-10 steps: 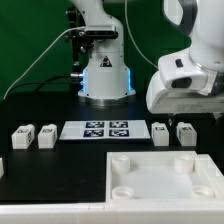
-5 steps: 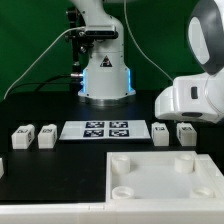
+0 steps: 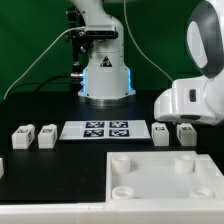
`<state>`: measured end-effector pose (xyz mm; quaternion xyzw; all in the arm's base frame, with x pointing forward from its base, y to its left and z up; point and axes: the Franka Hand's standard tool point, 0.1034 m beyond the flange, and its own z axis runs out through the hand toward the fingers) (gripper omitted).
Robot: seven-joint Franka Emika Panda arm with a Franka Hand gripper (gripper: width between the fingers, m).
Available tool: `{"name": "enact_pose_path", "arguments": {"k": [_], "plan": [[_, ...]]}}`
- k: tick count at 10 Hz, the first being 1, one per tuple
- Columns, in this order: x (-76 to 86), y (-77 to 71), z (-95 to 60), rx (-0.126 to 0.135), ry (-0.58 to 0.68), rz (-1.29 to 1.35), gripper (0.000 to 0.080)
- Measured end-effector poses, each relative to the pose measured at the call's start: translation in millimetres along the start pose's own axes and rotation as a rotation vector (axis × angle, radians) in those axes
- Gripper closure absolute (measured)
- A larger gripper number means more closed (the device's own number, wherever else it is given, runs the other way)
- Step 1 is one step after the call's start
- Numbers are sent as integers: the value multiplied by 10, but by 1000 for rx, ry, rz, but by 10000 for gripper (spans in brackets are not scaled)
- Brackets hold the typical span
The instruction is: Assemble one leg
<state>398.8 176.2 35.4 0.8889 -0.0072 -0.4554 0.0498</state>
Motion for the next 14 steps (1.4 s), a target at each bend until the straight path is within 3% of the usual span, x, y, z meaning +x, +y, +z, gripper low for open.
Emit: {"name": "enact_pose_path", "arguments": {"k": [5,10,11,12,13,14], "plan": [[72,-10,286,-5,-24,5,151],[86,-18,317,-6,-26,3,174],[86,-17,317,-5,-26,3,381],[86,-17,317,-5,-26,3,381],[80,-17,316,-6,-28,3,506],[80,-17,316,-6,-28,3,506]]}}
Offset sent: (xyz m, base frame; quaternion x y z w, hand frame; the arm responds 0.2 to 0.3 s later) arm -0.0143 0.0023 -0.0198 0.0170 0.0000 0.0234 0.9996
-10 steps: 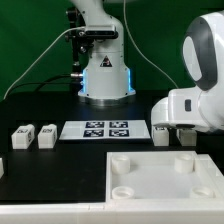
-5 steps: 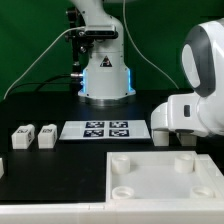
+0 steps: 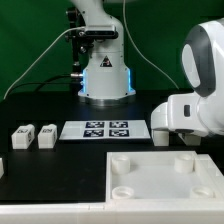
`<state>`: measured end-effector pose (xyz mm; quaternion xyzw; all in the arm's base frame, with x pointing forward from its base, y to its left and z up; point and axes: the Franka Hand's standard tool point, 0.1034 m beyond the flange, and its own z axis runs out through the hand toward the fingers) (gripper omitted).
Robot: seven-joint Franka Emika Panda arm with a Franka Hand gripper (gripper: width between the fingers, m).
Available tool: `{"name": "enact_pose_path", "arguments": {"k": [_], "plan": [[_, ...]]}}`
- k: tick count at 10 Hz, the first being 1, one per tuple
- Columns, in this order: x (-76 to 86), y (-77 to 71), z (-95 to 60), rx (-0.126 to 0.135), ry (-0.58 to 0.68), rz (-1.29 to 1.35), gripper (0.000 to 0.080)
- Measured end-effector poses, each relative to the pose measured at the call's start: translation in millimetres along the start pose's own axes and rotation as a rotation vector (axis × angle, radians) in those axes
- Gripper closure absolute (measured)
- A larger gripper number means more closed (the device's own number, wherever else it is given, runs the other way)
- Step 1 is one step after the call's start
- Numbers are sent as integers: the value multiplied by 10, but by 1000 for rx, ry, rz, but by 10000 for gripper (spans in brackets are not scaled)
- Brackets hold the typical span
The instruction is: Assemble one leg
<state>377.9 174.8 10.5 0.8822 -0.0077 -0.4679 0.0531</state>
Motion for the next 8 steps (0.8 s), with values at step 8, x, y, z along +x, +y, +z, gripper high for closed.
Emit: {"name": "enact_pose_path", "arguments": {"k": [8], "plan": [[-14,54,-97,3,13,-23,506]]}}
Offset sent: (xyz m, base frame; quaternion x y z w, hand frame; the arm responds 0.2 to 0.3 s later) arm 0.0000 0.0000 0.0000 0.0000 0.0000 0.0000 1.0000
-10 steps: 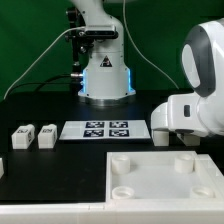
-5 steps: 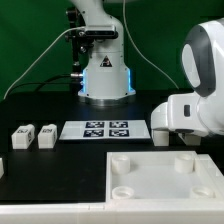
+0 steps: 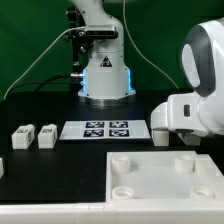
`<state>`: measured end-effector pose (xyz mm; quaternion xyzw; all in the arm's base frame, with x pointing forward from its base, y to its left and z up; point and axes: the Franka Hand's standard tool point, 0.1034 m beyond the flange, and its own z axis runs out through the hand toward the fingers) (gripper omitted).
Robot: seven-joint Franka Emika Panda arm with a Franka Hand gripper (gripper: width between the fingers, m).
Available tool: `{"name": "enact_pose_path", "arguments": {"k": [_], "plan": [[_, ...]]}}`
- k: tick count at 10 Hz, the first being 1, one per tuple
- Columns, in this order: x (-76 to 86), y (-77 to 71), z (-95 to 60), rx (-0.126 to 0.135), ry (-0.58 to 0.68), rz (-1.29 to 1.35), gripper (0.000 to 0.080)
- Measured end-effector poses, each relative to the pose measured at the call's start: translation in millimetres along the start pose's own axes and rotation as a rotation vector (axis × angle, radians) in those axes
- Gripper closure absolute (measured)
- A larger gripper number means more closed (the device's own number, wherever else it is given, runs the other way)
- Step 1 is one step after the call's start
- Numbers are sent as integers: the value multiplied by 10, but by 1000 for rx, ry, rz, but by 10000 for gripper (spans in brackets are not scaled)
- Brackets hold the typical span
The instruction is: Assemble one leg
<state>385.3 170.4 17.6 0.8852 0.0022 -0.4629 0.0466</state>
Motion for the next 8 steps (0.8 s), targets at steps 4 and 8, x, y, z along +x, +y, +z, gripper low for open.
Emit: {"name": "enact_pose_path", "arguments": {"k": [4,8], "plan": [[-255,397,-879,47,141,-55,506],[-395,544,-1562,47,603,-41,506]]}}
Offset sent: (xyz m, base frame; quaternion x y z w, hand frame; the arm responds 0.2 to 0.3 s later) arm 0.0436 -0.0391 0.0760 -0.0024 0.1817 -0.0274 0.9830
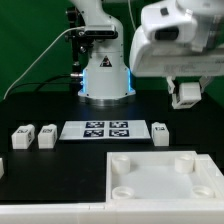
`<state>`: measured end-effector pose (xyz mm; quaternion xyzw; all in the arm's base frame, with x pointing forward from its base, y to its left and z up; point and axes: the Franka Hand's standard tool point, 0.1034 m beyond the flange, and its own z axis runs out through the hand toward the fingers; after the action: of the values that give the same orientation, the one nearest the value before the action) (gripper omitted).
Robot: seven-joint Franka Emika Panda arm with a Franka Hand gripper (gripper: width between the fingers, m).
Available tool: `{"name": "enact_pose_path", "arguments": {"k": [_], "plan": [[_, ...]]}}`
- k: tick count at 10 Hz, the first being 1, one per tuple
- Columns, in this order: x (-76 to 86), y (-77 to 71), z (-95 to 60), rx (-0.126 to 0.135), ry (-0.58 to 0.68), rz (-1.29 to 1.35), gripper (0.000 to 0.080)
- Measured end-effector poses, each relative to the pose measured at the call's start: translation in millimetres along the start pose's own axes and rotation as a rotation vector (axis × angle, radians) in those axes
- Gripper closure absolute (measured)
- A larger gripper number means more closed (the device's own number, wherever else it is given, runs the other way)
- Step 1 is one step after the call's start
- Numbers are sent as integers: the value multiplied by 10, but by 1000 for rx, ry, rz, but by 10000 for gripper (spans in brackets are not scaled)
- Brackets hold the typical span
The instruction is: Assemble one leg
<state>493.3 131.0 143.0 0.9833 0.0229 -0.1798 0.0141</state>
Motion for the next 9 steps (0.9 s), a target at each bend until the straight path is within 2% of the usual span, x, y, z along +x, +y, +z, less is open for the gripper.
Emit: {"name": "enact_pose_path", "arguments": {"k": [4,5,6,7,8,9], "plan": [[72,-66,4,52,365,-10,506],[120,-80,-45,73,475,-13,506],[249,13,-221,77,559,-36,506],[468,129,-389,78,642,-46,506],[686,204,-489,72,772,-76,506],[767,212,-513,77,863,-85,506]]}}
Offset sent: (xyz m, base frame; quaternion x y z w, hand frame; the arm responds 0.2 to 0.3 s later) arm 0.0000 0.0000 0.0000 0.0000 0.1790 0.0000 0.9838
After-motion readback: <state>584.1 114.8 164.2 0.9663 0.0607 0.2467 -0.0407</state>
